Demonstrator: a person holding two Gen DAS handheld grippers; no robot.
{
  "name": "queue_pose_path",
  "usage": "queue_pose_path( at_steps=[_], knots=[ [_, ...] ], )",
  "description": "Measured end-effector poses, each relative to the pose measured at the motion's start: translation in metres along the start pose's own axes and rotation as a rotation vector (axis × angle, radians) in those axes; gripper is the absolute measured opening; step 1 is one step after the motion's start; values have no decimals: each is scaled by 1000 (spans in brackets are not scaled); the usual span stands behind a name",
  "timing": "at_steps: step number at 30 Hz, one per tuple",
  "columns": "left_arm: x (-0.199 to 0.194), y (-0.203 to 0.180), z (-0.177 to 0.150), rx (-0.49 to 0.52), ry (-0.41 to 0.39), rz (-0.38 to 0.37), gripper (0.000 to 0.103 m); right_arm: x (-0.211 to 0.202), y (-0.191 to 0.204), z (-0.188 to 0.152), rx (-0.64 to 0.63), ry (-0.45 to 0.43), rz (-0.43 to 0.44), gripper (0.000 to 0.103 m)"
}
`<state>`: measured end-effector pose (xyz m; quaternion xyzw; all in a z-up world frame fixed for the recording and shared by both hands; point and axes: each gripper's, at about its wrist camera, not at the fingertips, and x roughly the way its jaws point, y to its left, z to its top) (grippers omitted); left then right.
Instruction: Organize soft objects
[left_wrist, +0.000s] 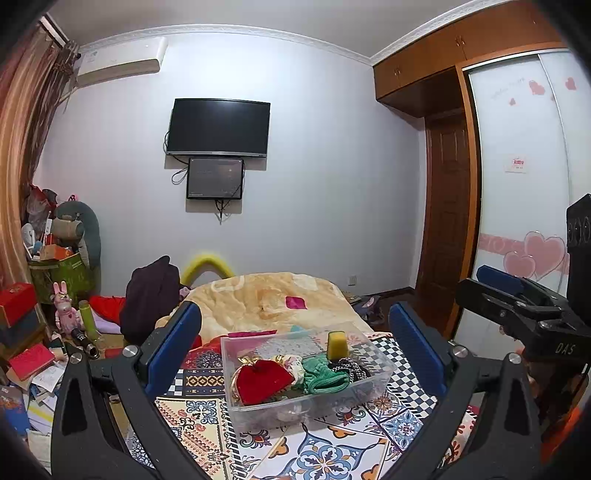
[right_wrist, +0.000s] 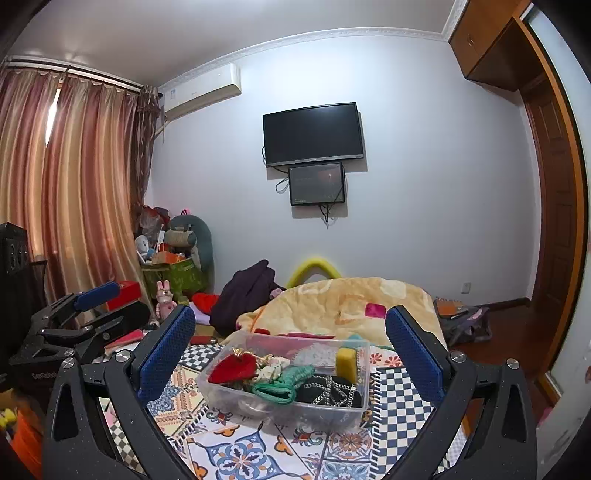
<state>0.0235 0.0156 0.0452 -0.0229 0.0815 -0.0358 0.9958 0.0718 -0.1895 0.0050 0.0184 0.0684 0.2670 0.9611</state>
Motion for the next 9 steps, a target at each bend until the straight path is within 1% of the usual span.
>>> queue_pose_path(
  at_steps=[9],
  knots=[
    [0, -1, 0, 3, 1, -3, 103, 0, 0, 1, -8, 4, -5, 103]
  ],
)
